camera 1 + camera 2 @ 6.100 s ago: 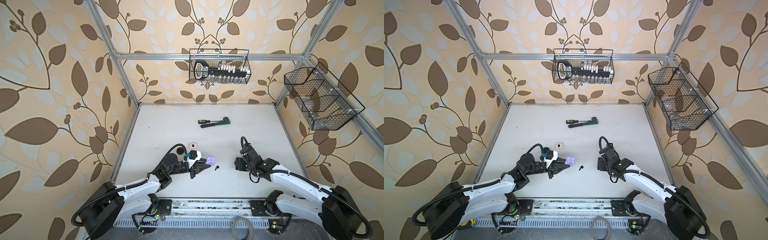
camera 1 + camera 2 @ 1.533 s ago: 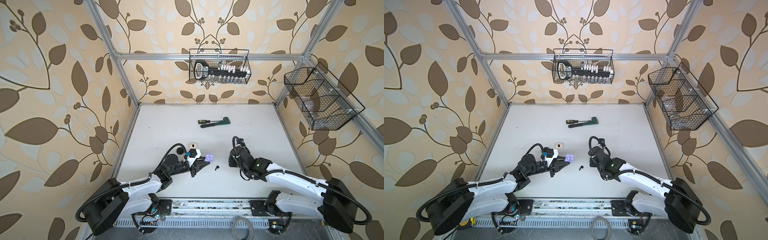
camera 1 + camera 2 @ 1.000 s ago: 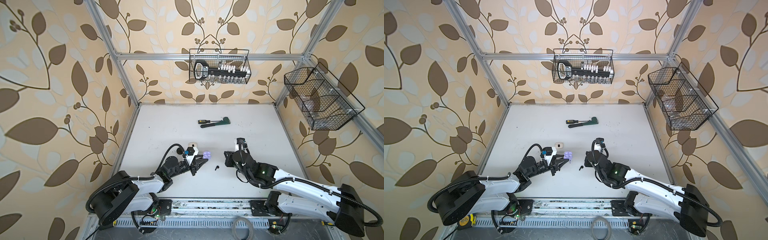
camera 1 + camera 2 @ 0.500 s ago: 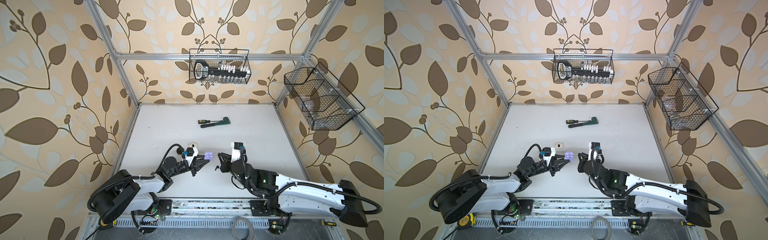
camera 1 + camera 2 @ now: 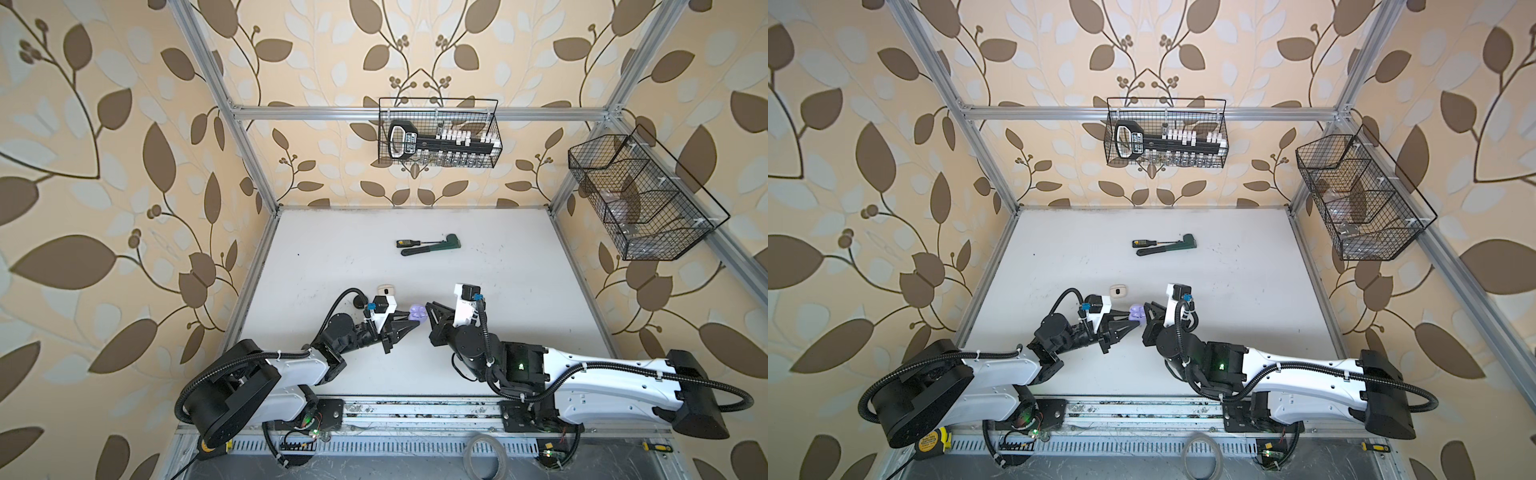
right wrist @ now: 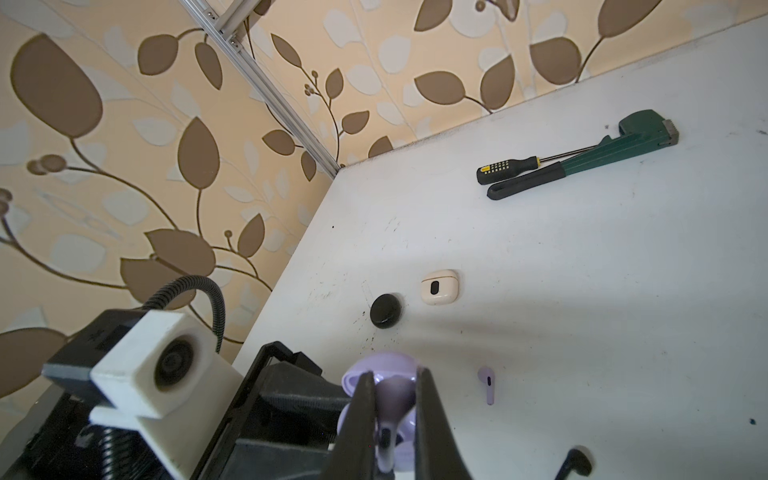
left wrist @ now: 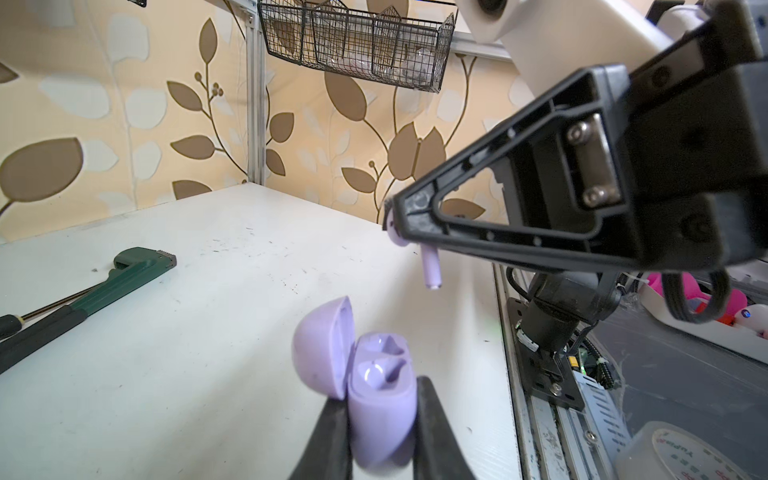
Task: Insert the wireless bluetooth earbuds into the charging case
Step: 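Carry the lavender earbud toward the open case in the left gripper, then lower the lavender earbud into a slot of the held case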
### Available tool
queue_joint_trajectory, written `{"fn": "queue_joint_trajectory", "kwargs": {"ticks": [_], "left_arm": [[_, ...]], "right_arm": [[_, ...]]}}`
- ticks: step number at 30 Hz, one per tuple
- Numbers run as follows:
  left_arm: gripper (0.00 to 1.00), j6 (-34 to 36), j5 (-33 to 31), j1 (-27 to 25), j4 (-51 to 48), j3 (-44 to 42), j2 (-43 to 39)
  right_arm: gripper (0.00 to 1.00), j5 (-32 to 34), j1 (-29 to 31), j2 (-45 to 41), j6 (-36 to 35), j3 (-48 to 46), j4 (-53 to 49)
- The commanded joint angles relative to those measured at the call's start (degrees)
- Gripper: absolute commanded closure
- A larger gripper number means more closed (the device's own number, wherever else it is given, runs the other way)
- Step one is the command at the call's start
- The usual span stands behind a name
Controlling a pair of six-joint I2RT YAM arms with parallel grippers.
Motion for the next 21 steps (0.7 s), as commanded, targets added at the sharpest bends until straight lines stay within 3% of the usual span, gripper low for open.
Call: {"fn": "queue_joint_trajectory", "kwargs": {"ticks": [1, 21], "left_arm": [[1.0, 0.12, 1.08, -0.29, 3.96, 0.2, -1.43], [1.0, 1.03, -0.39, -0.29, 2.0, -0.18, -3.34]], "right_arm": [[0.93, 2.17, 0.39, 1.88, -0.86, 2.57, 2.24], [0.95, 2.43, 1.3, 6.72, 2.44, 0.17, 4.48]]}}
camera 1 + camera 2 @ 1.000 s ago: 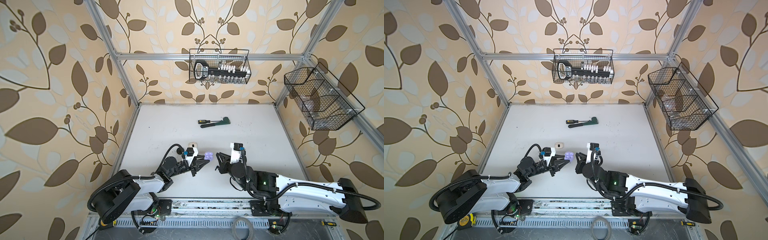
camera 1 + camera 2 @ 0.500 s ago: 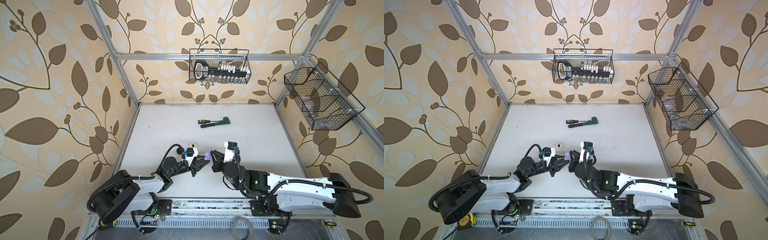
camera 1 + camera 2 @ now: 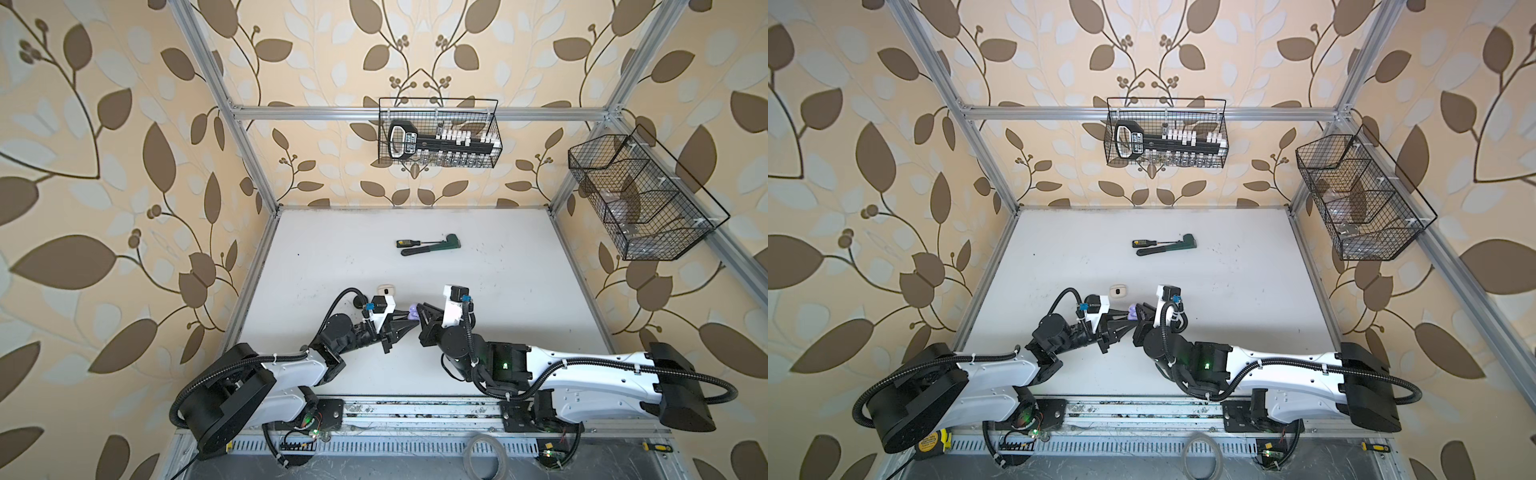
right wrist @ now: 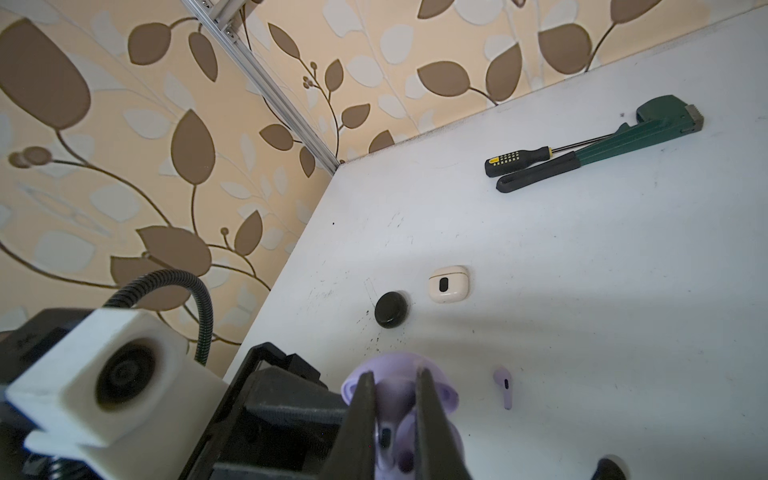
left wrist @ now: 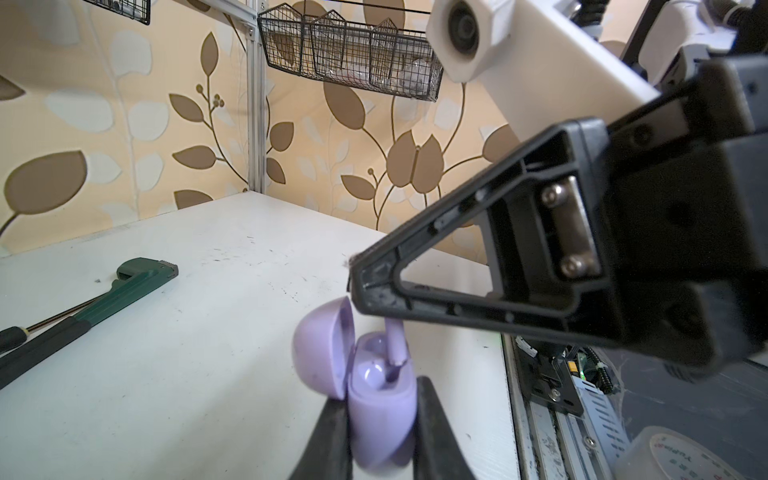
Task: Insert the wireless bluetooth earbuds into the charging case
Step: 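Lower the lavender earbud into a slot of the held case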
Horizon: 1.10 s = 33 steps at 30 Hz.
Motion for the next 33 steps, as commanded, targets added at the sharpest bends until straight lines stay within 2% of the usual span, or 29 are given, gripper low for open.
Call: {"fn": "queue_joint_trajectory", "kwargs": {"ticks": [1, 15, 33], "left_arm": [[1.0, 1.07, -0.33, -0.29, 2.82, -0.24, -1.51], [1.0, 1.81, -0.77, -0.29, 1.4, -0.36, -2.84], [1.0, 1.77, -0.68, -0.29, 1.42, -0.36, -2.81]], "right_arm": [[0.95, 1.73, 0.58, 0.87, 1.2, -0.88, 0.5], [0.95, 5.84, 0.62, -3.14, 1.29, -2.94, -2.35], [0.96, 3.29, 0.71, 0.29, 1.54, -2.76, 0.56]]}}
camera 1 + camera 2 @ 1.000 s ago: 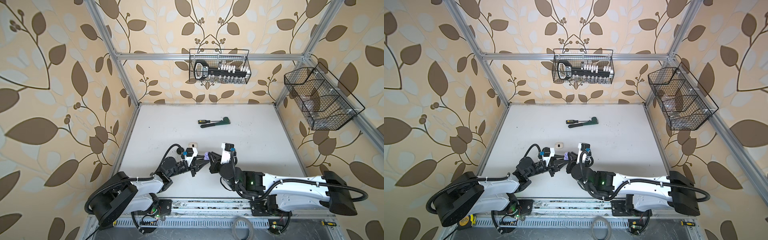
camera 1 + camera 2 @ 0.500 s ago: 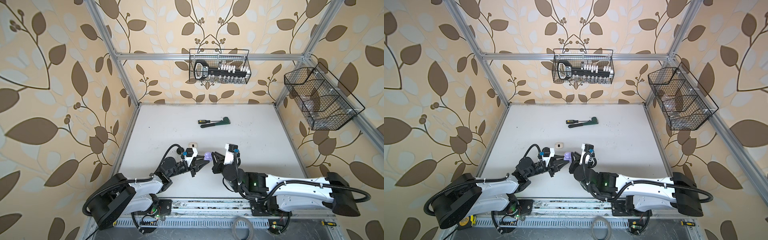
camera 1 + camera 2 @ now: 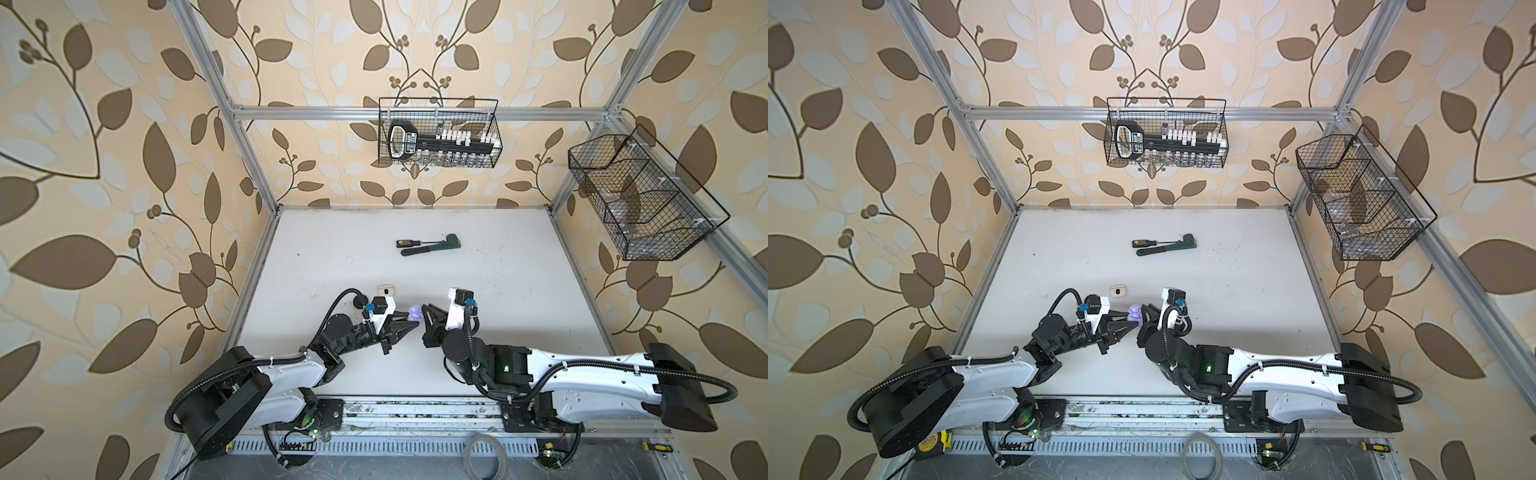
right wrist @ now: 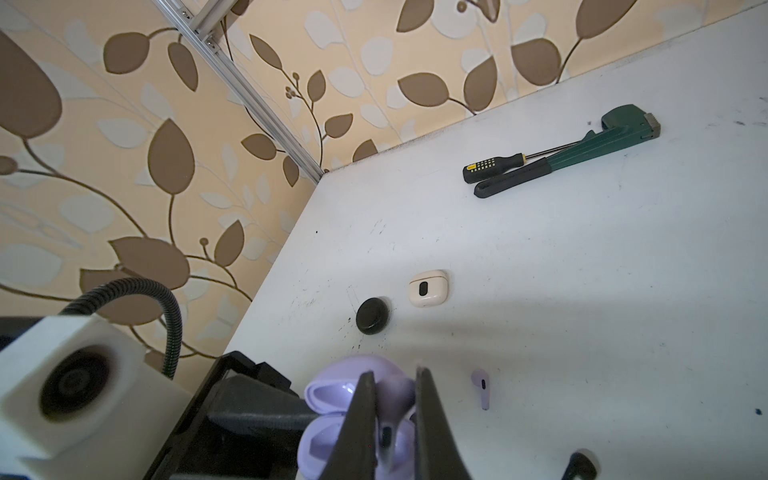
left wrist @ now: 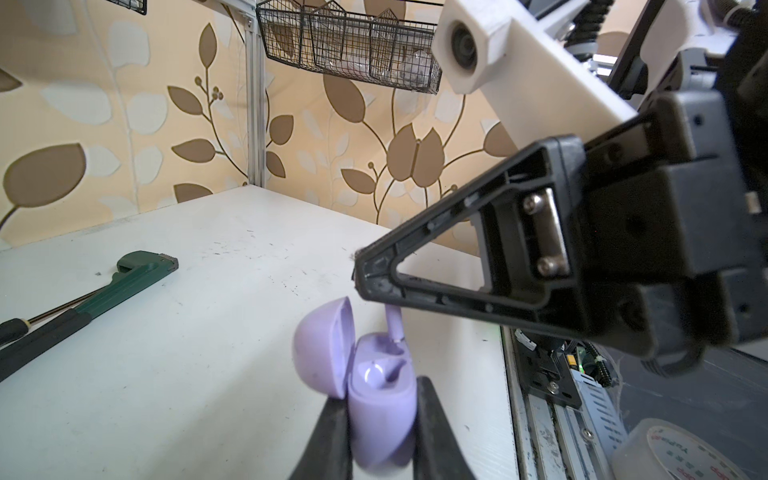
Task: Insert the wireless bluetooth earbuds into the charging case
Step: 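Lower the lavender earbud into a slot of the held case, then open the right gripper and draw it back from the case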
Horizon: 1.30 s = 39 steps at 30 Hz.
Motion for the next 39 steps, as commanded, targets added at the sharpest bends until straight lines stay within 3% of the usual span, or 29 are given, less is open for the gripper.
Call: {"fn": "queue_joint_trajectory", "kwargs": {"ticks": [1, 18, 25, 30, 39], "left_arm": [[1.0, 1.21, -0.53, -0.29, 4.17, -0.23, -1.27], [1.0, 1.47, -1.49, -0.29, 3.13, -0.31, -2.28], [1.0, 1.64, -1.58, -0.29, 2.76, -0.32, -2.51], [1.0, 1.72, -1.76, -0.29, 2.5, -0.39, -2.8], [1.0, 2.08, -2.2, -0.29, 1.64, -0.48, -3.59]], "right_arm": [[0.96, -0.38, 0.1, 1.22, 0.81, -0.54, 0.35], [0.94, 0.53, 2.62, 2.33, 2.91, -1.75, 0.13], [0.75, 0.9, 2.94, 0.12, 3.26, -2.55, -1.17], [0.51, 1.51, 3.56, -3.7, 2.59, -2.38, -4.37], [0.48, 0.33, 3.65, -11.11, 0.19, -1.35, -10.45]]}}
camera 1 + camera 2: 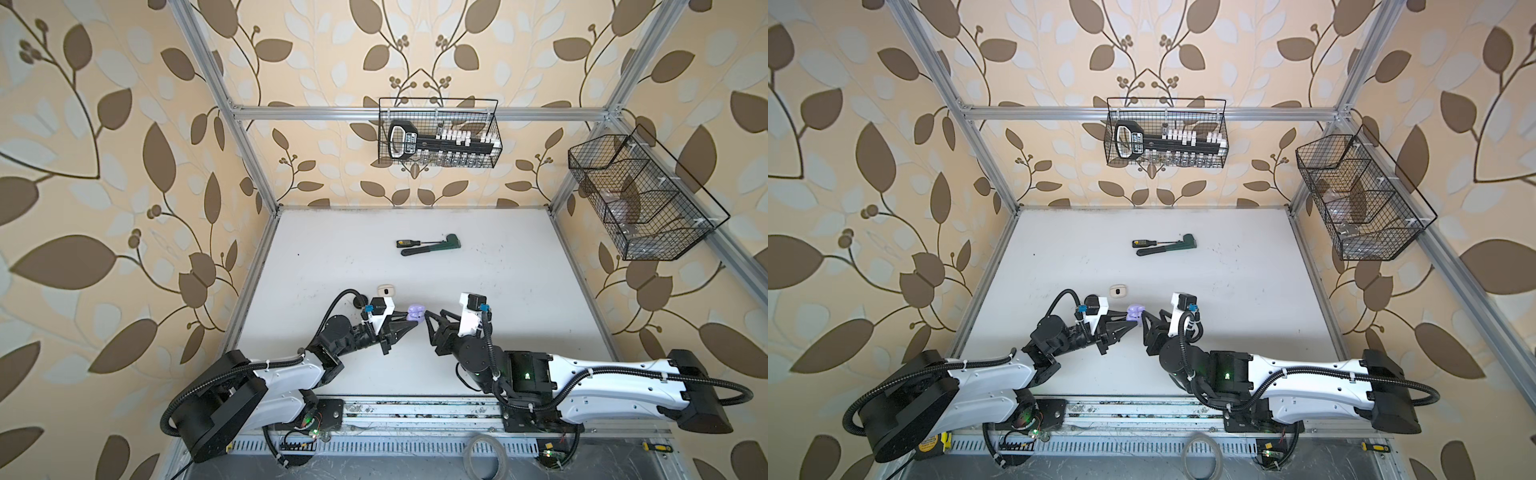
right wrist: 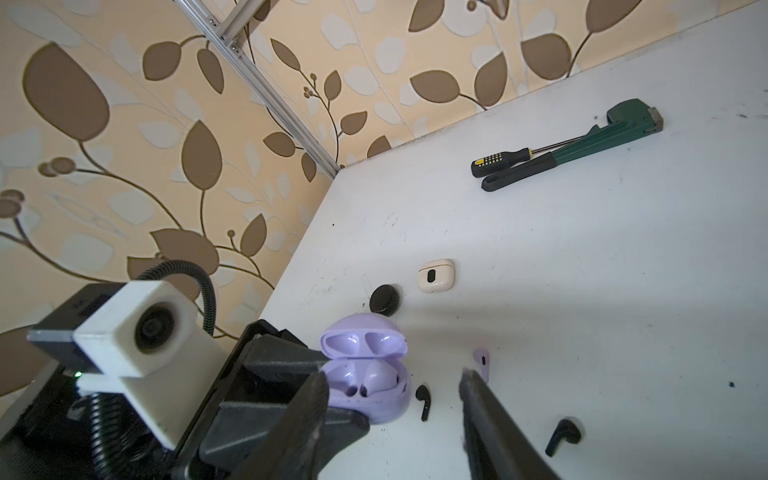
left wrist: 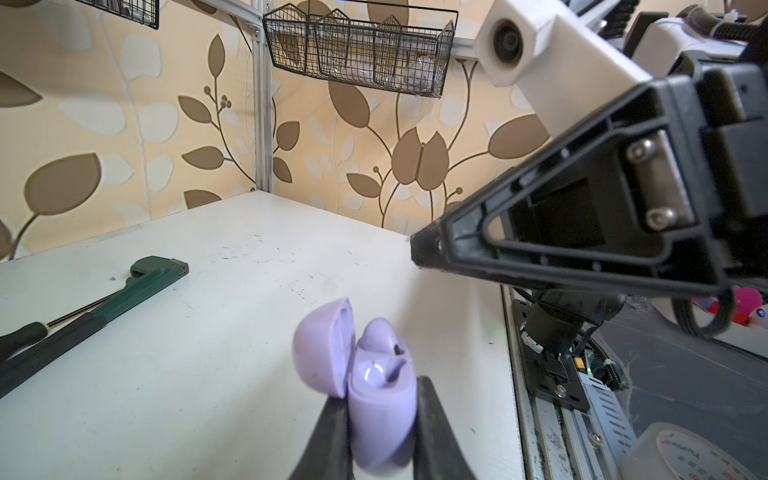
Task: Insert the wireless bluetooth earbuds into the charging case
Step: 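Open the right gripper and draw it back from the case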
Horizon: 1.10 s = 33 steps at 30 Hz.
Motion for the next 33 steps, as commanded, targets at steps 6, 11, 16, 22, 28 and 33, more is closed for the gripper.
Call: {"fn": "queue_joint_trajectory", "kwargs": {"ticks": [6, 11, 16, 22, 28, 33], "left_arm": [[1.0, 1.53, -7.48, 0.06, 2.83, -2.27, -3.83], [1.0, -1.99, -18.6, 2.83, 13.22, -8.32, -3.66], [1.0, -1.71, -19.66, 3.84, 12.27, -8.31, -3.66], [1.0, -0.78, -22.99, 3.83, 9.48, -9.29, -7.48], [1.0, 0.42, -24.14, 3.84, 2.34, -8.97, -13.58], [1.0, 0.67, -26.65, 3.79, 0.84, -9.53, -15.58]], "right_arm": [[0.48, -3.24, -2.88, 0.15, -1.99, 1.87, -8.83], [0.48, -14.32, -10.93, 5.69, -4.11, 3.33, -12.67], [0.49, -21.39, -15.75, 14.19, -6.81, 6.22, -14.91], [0.49, -25.57, -16.43, 26.84, -9.41, 13.4, -17.38], [0.52, -29.36, -16.56, 37.6, -11.07, 19.41, -16.87], [0.52, -30.8, -17.31, 41.82, -11.59, 21.61, -15.63]]}}
